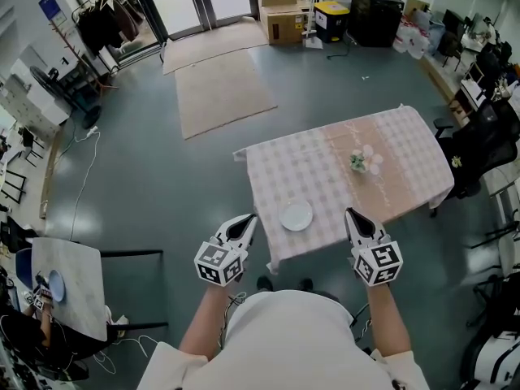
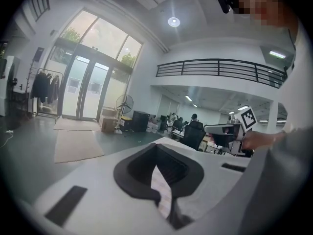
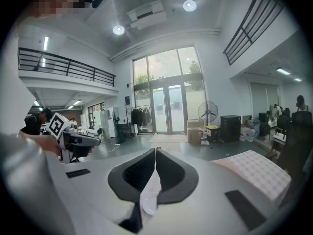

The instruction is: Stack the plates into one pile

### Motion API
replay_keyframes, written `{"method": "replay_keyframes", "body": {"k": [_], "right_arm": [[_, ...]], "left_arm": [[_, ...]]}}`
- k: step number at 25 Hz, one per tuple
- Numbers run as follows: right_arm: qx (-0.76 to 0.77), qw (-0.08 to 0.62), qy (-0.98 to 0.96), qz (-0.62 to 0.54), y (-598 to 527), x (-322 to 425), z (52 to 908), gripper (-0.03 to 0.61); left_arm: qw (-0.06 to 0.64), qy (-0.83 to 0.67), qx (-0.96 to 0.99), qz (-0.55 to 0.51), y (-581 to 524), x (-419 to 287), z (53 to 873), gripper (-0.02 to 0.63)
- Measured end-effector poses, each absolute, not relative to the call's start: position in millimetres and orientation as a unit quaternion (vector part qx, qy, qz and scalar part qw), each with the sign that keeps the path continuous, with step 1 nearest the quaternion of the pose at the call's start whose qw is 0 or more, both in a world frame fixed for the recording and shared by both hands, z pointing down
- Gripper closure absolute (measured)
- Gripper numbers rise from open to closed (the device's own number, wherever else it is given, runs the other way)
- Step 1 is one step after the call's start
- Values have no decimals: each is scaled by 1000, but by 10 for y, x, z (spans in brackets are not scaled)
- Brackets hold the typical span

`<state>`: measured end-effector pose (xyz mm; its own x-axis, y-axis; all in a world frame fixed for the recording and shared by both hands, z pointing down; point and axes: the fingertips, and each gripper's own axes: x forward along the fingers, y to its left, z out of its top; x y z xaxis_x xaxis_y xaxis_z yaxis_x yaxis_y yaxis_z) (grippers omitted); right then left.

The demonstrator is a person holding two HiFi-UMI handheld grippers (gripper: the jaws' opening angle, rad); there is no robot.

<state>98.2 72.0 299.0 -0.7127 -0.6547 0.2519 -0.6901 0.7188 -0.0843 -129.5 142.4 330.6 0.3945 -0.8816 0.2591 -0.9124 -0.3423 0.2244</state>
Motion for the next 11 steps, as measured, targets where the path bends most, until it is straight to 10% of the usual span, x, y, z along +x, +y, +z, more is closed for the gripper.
{"method": "replay_keyframes", "body": {"k": [11], "right_arm": [[372,104,-919,79,748,942,2948,546]], "left_arm": [[173,-542,821,47,1420,-1347,3318,606]]}}
